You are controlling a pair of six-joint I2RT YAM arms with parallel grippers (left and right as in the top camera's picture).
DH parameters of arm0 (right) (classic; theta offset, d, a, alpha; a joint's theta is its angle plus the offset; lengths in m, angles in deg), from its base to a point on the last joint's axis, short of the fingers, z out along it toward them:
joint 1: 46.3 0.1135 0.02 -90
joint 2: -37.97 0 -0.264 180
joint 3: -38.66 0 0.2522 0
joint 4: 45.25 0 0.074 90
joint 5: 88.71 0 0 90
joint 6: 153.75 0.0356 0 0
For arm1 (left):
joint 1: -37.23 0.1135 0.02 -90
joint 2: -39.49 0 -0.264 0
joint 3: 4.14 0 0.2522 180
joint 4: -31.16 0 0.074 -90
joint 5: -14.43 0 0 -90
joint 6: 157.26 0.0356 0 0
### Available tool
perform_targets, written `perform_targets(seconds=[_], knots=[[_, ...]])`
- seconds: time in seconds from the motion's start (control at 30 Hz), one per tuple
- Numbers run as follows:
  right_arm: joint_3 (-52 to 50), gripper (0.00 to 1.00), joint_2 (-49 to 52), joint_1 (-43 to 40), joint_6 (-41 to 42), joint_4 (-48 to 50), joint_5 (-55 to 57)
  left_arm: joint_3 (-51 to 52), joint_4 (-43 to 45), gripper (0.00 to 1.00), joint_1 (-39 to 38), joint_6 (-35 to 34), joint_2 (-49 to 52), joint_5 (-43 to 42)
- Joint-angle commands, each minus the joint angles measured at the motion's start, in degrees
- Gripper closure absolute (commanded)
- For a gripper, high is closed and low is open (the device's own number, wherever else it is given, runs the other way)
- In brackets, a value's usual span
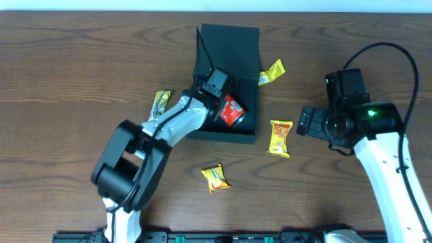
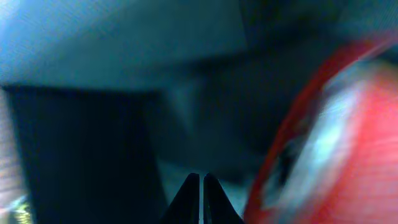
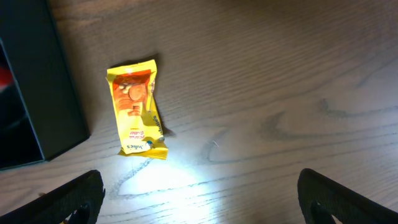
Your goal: Pack container
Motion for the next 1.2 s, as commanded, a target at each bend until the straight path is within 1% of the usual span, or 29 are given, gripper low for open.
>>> perform_targets(seconds=[0.0,0.23,0.3,0.4,0.5,0.63,0.83,1.0,1.17], knots=[[0.83,0.01,0.00,0.94,-0.61,-0.17,1.05,0.87,-1.29,0.94,0.11,-0.44,0.98,-2.19],[0.83,0.01,0.00,0.94,-0.59,0.17,1.07,0.85,-3.45,0.94,0.11,-1.77,0.17,-3.37],[0.83,0.01,0.02,0.94,-0.57,0.33,1.07,0.81,-4.37,0.94,0.13,-1.84,-0.33,-6.23],[0.83,0.01,0.00,0.94,-0.57,0.37,1.07,0.79,-6.56,0.94,0.13,-4.63,-2.60,-11.43],[0.83,0.01,0.00,0.94,-0.55,0.66,1.05,0.81,-8.39,0.94,0.17,-4.63,-5.90,-14.69],[0.83,0.01,0.00,0.94,-0.52,1.27,1.05,0.79,-11.67,0.94,0.17,-4.39,-10.34,-17.51],[0.83,0.01,0.02,0.94,0.09,1.79,1.05,0.81,-13.49,0.94,0.17,-1.51,-11.43,-27.82],[0.83,0.01,0.02,0.94,0.09,1.57,1.03,0.81,-14.38,0.94,0.15,-0.81,-11.41,-27.78],[0.83,0.01,0.02,0.94,0.09,1.62,1.03,0.81,-14.12,0.94,-0.61,-0.07,-11.41,-30.32]])
